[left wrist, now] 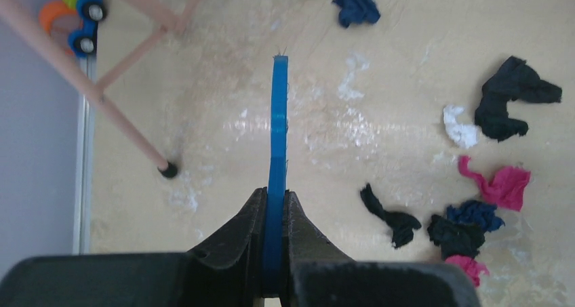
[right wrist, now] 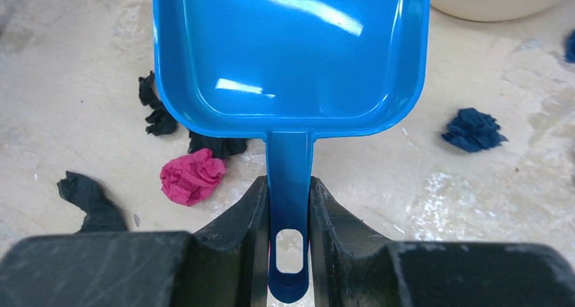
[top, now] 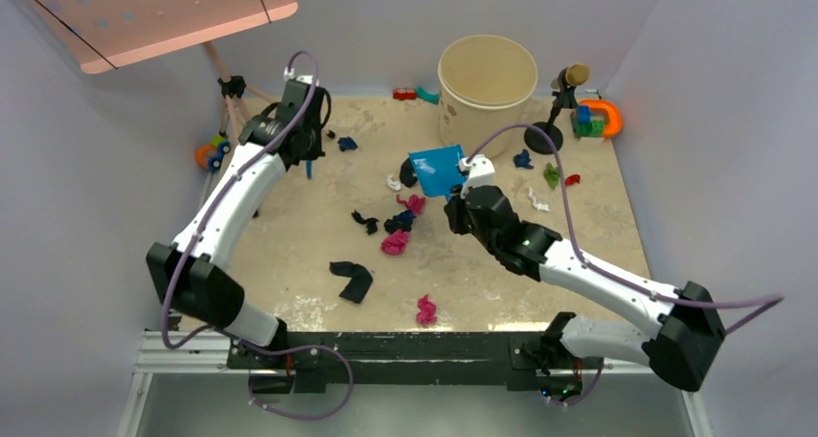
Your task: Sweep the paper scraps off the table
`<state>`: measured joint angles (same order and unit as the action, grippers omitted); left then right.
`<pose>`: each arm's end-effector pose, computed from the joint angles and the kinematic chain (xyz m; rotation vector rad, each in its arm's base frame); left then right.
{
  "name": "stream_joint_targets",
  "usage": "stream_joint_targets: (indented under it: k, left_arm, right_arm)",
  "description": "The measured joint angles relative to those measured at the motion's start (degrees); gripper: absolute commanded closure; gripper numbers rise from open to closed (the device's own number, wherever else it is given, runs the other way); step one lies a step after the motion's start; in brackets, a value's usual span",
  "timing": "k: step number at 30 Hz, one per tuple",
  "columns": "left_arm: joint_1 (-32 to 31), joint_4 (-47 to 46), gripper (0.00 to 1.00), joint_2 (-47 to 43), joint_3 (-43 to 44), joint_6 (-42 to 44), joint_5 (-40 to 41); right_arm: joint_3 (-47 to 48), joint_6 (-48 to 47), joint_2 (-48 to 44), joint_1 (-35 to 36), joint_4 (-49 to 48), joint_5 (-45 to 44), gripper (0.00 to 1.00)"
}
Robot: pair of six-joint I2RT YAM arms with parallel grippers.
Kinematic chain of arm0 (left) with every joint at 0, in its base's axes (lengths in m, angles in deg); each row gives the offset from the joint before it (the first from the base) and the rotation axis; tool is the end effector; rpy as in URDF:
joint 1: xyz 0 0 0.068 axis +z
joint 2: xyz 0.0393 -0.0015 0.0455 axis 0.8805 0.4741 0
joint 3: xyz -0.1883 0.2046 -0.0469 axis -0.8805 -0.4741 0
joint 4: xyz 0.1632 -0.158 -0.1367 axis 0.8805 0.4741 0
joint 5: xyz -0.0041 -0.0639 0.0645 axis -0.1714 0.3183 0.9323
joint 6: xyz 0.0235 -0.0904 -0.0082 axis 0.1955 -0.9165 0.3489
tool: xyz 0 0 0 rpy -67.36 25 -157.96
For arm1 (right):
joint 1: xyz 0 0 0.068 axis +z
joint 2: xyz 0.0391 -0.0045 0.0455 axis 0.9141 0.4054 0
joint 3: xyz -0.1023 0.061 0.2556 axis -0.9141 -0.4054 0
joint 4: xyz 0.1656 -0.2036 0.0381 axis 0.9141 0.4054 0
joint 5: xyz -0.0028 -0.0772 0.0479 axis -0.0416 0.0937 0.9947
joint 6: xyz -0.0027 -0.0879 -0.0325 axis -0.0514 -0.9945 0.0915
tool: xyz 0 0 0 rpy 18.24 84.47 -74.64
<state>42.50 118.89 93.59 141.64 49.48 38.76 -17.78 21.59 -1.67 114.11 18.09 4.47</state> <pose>0.3270 -0.0781 0.3395 -0.1862 2.3435 0.1754 0.2266 0.2041 0.2603 -0.2480 2.0283 0.3537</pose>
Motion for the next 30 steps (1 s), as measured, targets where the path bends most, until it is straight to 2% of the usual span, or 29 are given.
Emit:
stream_joint_targets:
  k: [7, 14, 18, 22, 30]
  left_arm:
    - [-0.5, -3.1, 1.0, 15.1, 15.8, 12.4, -0.2]
    - [-2.6, -9.6, 1.0, 28.0, 20.4, 30.5, 2.3]
    - [-3.8, -10.2, 1.0, 37.2, 25.5, 37.7, 5.0]
    - [-4.2, -9.3, 1.0, 42.8, 28.4, 40.1, 3.8]
    - [-5.5, 1.9, 1.0, 50.5, 39.8, 39.6, -2.2]
  right_arm:
    - [-3.5, 1.3, -10.2, -0.7, 1.9, -1.2, 1.0]
    - [-5.6, 2.8, -14.4, -0.7, 5.5, -1.8, 1.0]
    - [-5.9, 3.4, -16.5, -0.8, 7.3, -2.5, 1.0]
    - [-5.9, 4.0, -17.3, -0.8, 8.7, -2.8, 1.0]
    - [-5.9, 4.9, -17.2, -0.8, 10.1, -3.8, 1.0]
